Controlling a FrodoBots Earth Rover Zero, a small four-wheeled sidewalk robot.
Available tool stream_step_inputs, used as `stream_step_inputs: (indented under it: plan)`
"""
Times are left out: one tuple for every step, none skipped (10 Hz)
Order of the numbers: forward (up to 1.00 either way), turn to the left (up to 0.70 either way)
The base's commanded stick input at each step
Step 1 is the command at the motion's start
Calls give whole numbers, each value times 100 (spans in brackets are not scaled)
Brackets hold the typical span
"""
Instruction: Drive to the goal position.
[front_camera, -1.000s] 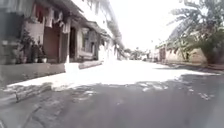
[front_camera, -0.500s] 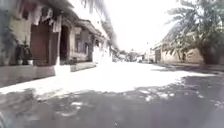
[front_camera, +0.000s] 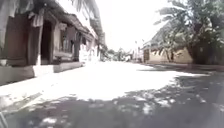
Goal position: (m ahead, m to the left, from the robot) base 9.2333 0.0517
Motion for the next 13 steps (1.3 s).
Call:
stream_step_inputs:
  plan:
    - [85, 0]
    - [85, 0]
    - [85, 0]
    - [85, 0]
    - [85, 0]
    - [85, 0]
    - [85, 0]
    - [85, 0]
    - [85, 0]
    - [85, 0]
    - [85, 0]
    - [85, 0]
    - [85, 0]
